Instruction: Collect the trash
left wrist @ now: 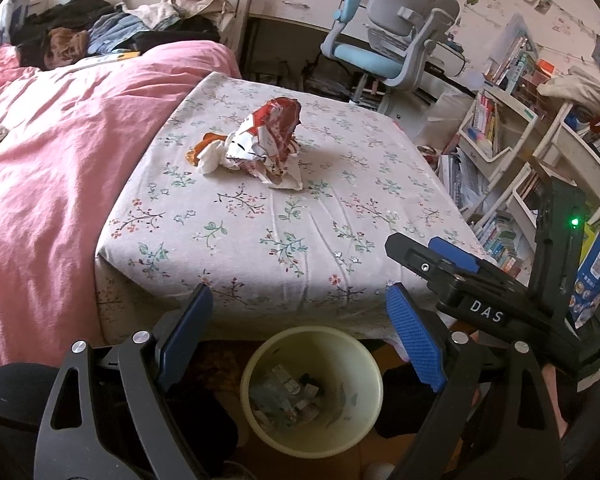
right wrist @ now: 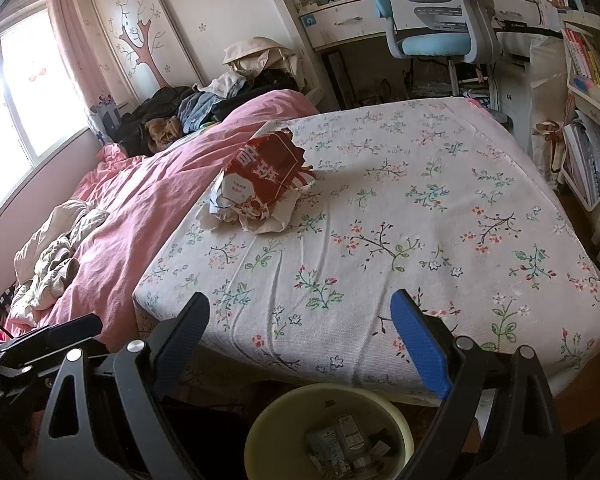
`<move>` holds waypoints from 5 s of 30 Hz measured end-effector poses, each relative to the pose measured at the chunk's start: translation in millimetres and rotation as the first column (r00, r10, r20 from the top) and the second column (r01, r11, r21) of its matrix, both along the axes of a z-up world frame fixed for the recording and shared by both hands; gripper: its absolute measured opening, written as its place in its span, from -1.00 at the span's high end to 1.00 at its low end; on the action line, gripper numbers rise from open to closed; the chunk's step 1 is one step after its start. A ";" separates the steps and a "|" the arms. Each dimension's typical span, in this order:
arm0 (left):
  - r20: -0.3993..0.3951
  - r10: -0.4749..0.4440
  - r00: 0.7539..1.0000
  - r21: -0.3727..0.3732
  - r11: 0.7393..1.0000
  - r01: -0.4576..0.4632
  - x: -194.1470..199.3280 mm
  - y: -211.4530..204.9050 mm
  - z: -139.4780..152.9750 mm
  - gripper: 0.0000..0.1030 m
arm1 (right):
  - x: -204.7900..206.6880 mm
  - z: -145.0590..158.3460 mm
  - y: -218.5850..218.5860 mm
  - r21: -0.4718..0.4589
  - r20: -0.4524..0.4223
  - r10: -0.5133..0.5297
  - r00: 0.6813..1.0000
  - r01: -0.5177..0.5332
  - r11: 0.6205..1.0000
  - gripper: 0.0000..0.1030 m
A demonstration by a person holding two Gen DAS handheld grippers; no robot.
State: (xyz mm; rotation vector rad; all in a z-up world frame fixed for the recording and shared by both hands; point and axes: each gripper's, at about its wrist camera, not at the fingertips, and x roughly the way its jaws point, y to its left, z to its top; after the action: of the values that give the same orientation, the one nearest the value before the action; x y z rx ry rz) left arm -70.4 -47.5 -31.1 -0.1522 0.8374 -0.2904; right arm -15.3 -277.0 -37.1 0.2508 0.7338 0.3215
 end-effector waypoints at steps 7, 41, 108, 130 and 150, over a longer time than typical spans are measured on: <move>0.009 -0.019 1.000 -0.009 1.000 0.019 -1.6 -2.2 2.5 -0.66 | 0.0 -1.3 0.8 -0.001 -0.003 0.000 1.000 0.000 1.000 -0.71; 0.028 -0.051 0.998 0.006 0.999 0.051 -5.2 -8.7 7.8 -0.66 | 2.1 -3.4 1.6 -0.002 -0.006 0.002 1.000 -0.002 1.000 -0.71; -0.037 0.257 0.966 -0.014 0.966 -0.257 106.0 80.0 30.7 -0.79 | 40.9 -24.3 78.6 -0.216 -0.074 0.019 0.997 -0.035 0.976 -0.74; -0.211 0.456 0.864 -0.019 0.882 -0.470 130.0 124.2 -11.0 -0.79 | 117.5 1.8 41.4 0.070 -0.100 0.028 0.995 -0.021 0.997 -0.74; -0.158 0.368 0.916 0.159 0.926 -0.344 170.3 78.8 -13.2 -0.78 | 154.7 10.2 35.9 0.158 -0.192 0.180 0.965 -0.151 0.976 0.63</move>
State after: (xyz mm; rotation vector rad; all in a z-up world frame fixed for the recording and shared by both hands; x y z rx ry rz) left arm 99.9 31.4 -44.3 -0.2111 0.9920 0.1245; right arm 139.4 -241.1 -26.9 0.3627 0.9401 0.5142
